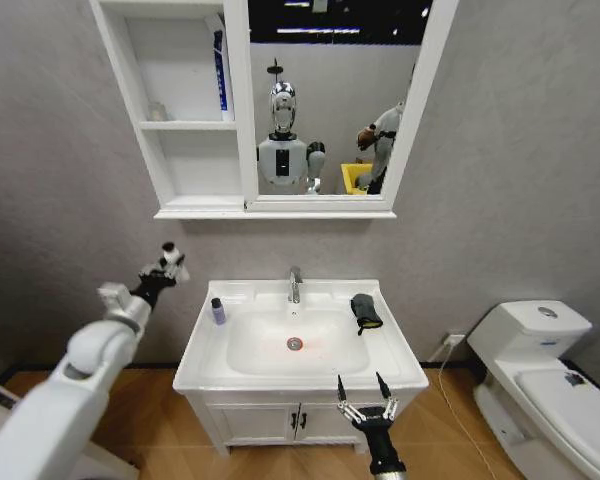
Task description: Move facial cleanser and shampoo from washbasin to cabinet, then wipe washbasin with towel.
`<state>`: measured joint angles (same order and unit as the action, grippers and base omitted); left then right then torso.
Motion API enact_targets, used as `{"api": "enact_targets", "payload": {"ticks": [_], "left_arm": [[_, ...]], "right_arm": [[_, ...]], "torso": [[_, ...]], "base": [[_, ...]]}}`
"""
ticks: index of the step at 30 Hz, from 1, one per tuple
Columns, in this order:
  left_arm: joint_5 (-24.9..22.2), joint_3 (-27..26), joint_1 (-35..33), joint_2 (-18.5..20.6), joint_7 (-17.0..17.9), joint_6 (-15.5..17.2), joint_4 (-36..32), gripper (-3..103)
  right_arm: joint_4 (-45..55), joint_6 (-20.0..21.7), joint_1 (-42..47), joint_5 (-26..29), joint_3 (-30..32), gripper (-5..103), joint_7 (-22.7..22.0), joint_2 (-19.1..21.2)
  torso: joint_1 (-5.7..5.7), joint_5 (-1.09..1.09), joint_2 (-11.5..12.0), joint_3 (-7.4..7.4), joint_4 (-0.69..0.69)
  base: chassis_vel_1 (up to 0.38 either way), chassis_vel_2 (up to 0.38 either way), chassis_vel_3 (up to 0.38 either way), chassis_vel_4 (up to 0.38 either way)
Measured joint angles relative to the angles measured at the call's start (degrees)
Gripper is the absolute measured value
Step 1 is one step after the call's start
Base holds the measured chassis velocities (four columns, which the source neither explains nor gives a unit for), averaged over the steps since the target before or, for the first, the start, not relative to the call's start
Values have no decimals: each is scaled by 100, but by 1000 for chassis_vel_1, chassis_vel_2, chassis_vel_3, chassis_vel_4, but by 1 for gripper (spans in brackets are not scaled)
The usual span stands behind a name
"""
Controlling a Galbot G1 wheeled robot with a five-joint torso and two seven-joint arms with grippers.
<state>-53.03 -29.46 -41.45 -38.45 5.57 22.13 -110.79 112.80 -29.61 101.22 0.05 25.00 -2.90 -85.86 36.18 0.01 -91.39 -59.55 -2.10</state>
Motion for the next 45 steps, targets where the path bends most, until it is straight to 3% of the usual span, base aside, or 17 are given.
{"api": "enact_targets", "payload": {"ticks": [2, 4, 6, 8, 10, 11, 13, 16, 19, 28, 35, 45], "left_arm": [[-569, 347, 910, 331, -170, 295, 317, 34], [-708, 437, 1132, 366, -178, 396, 405, 34], [-1162, 950, 2152, 418, -174, 748, 802, 34], [-1190, 1080, 2330, 418, -175, 771, 887, 34], [-1261, 1856, 3153, 306, -94, 827, 1329, 34], [-1261, 1856, 3153, 306, -94, 827, 1329, 34], [-1144, 2595, 3910, 6, 118, 815, 1815, 34], [-1039, 2859, 4211, -165, 183, 800, 2048, 34], [-740, 3240, 4863, -728, 207, 735, 2722, 33], [-232, 3585, 5268, -1118, -18, 797, 3631, 33], [243, 3627, 5334, -1115, -202, 801, 3803, 33], [435, 3738, 5459, -942, -287, 1133, 3705, 33]], "right_arm": [[-4, 4, 7, -2, 1, 100, 0, -21], [-4, 1, 11, -2, 5, 100, 0, -25], [-4, -44, 46, -18, 69, 100, -6, -35], [-5, -65, 53, -28, 85, 100, -9, -36], [-35, -170, 98, -79, 136, 100, -14, -26], [-35, -170, 98, -79, 136, 100, -14, -26], [-83, -269, 137, -90, 150, 100, -21, -45], [-126, -301, 138, -90, 156, 100, -27, -77], [-194, -352, 104, -15, 236, 100, -35, -131], [-262, -378, 35, 270, 539, 100, -68, -5], [-324, -395, 18, 271, 507, 100, -75, -51], [-400, -443, 17, 250, 482, 100, -158, -65]], "torso": [[-1, -2, 0, 0, -1], [0, -3, 0, 0, 0], [0, 0, 0, 0, 0], [0, 1, 0, 0, 1], [0, -1, 0, 0, 0], [0, -1, 0, 0, 0], [0, -1, 0, -1, 2], [1, 0, 0, -1, 1], [0, 1, 0, -1, 2], [1, -1, 0, 0, 0], [0, -1, 0, 0, 0], [0, -1, 0, 0, 1]], "base": [[0, 0, 0, 0], [0, 0, 0, 0], [0, 0, 0, 0], [0, 0, 0, 0], [0, 0, 0, 0], [0, 0, 0, 0], [0, 0, 0, 0], [0, 0, 0, 0], [0, 0, 0, 0], [0, 0, 0, 0], [0, 0, 0, 0], [0, 0, 0, 0]]}}
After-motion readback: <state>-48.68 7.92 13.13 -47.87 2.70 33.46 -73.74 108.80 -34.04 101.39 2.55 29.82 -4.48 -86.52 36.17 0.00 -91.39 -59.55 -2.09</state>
